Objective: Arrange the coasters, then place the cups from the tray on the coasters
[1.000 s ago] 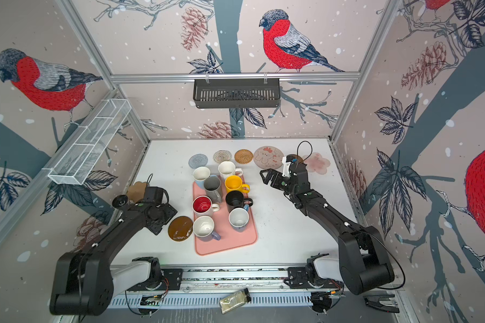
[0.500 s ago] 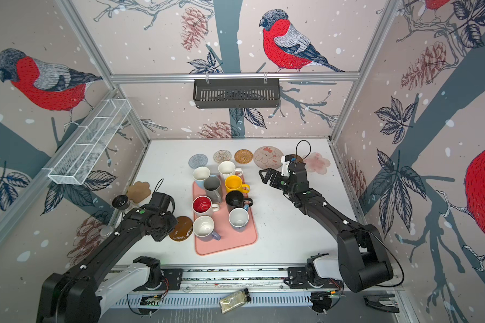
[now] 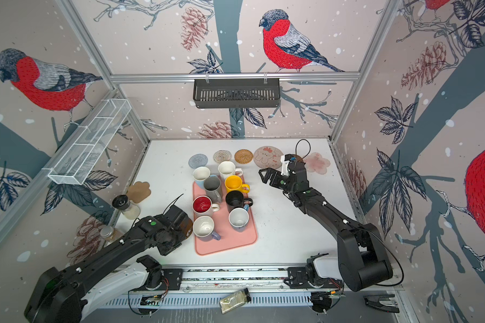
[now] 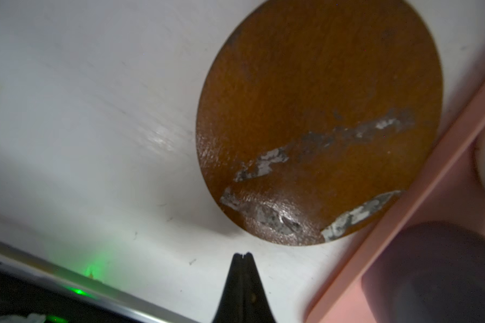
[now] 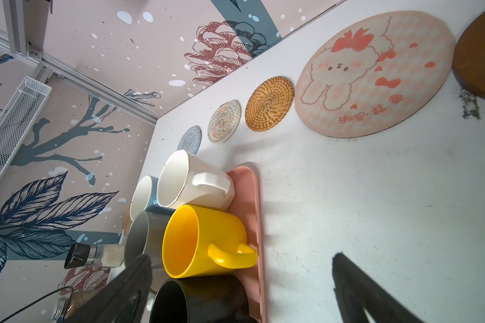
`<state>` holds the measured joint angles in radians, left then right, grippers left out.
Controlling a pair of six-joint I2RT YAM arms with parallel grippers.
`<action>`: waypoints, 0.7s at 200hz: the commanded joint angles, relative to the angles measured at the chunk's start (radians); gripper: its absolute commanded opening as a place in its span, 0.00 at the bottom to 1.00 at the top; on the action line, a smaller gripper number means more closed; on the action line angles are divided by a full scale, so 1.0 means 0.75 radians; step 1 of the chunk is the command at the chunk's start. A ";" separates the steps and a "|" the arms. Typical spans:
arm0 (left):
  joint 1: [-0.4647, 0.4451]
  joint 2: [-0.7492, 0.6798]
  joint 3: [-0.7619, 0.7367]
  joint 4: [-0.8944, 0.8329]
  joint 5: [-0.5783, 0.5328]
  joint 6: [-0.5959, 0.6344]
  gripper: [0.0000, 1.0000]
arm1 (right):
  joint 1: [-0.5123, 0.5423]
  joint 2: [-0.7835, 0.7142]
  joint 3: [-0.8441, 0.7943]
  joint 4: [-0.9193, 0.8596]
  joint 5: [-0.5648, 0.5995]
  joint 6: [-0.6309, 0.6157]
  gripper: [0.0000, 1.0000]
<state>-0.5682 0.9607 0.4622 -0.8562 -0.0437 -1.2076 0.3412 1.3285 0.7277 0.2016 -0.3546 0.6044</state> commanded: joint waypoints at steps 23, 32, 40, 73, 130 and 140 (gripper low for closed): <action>-0.028 0.082 -0.023 0.153 0.025 -0.057 0.00 | -0.001 -0.006 0.001 -0.003 0.011 -0.013 1.00; -0.028 0.098 -0.014 0.176 0.020 -0.050 0.04 | -0.001 -0.006 0.001 -0.003 0.012 -0.014 1.00; -0.027 0.112 -0.004 0.187 0.009 -0.043 0.05 | -0.001 -0.004 0.001 -0.005 0.013 -0.014 1.00; -0.028 0.191 0.022 0.199 -0.040 -0.053 0.06 | 0.000 -0.006 0.003 -0.014 0.015 -0.018 1.00; 0.071 0.345 0.127 0.247 -0.158 0.070 0.08 | 0.012 0.010 0.011 -0.030 0.016 -0.024 1.00; 0.118 0.359 0.132 0.262 -0.155 0.110 0.09 | 0.014 0.019 0.019 -0.036 0.017 -0.026 1.00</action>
<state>-0.5312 1.2083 0.5453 -0.6956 -0.1173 -1.2049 0.3462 1.3312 0.7284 0.1925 -0.3477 0.6010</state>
